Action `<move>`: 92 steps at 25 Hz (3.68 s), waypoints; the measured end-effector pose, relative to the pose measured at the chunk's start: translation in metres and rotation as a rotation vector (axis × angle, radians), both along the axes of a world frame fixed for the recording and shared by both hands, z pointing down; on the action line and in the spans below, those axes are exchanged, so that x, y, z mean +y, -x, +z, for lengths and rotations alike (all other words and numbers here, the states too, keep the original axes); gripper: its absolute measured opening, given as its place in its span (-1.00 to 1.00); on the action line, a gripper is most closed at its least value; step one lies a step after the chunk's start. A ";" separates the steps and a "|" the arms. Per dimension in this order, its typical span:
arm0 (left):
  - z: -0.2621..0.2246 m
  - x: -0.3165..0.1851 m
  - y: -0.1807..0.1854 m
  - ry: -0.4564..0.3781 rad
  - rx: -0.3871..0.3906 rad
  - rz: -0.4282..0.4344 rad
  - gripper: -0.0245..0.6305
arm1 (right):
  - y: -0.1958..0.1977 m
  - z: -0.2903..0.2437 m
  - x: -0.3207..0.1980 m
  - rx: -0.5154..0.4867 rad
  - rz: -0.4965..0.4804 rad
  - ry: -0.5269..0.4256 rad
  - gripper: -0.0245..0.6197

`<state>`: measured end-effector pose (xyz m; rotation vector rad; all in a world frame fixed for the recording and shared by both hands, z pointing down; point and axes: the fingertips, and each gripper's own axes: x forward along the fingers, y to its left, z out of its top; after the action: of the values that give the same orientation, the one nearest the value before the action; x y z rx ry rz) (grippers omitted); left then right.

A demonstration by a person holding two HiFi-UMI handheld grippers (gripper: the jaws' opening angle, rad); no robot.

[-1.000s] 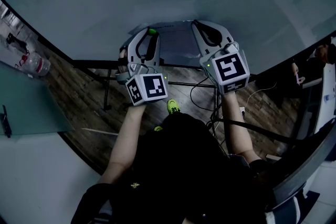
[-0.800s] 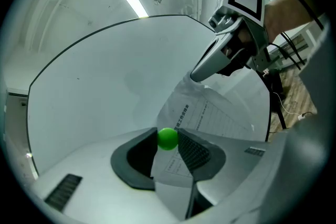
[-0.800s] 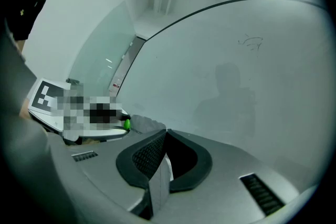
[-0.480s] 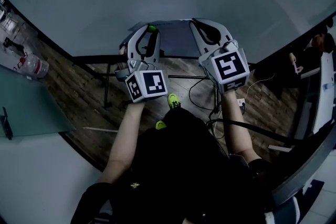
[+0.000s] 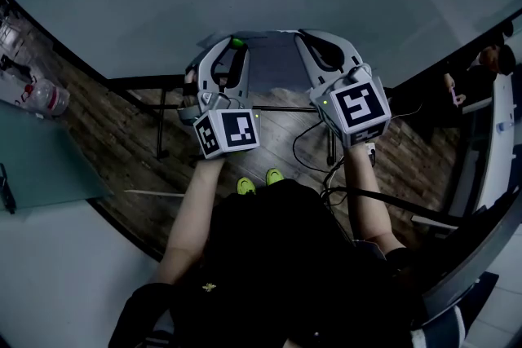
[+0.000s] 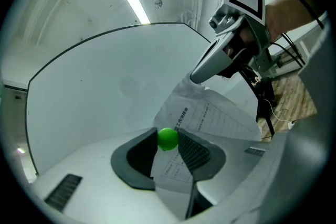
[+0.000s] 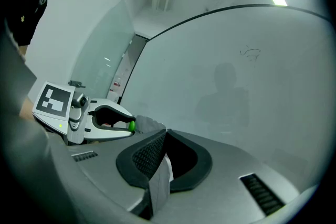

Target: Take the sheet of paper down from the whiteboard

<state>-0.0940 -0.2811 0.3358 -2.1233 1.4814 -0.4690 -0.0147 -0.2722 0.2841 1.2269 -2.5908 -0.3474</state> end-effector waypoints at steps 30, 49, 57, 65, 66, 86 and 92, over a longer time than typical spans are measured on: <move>0.015 0.082 -0.075 0.038 -0.048 -0.097 -0.53 | -0.071 0.024 0.079 -0.068 -0.145 0.052 -0.87; 0.020 0.151 -0.114 0.039 -0.043 -0.164 -0.53 | -0.108 0.036 0.148 -0.094 -0.247 0.086 -0.87; 0.028 0.172 -0.129 0.053 -0.053 -0.174 -0.53 | -0.123 0.046 0.166 -0.116 -0.275 0.090 -0.87; 0.036 0.180 -0.136 0.086 -0.046 -0.164 -0.53 | -0.129 0.051 0.174 -0.159 -0.296 0.119 -0.87; 0.037 0.180 -0.136 0.090 -0.042 -0.162 -0.53 | -0.128 0.052 0.175 -0.158 -0.300 0.120 -0.87; 0.032 0.175 -0.131 0.080 -0.029 -0.115 -0.53 | -0.108 0.054 0.179 -0.167 -0.324 0.123 -0.88; 0.031 0.174 -0.130 0.076 -0.032 -0.113 -0.53 | -0.108 0.053 0.178 -0.168 -0.322 0.121 -0.88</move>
<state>0.0364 -0.1070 0.3673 -2.0866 1.5949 -0.6062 0.0933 -0.0939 0.3374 0.8307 -2.9085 -0.1472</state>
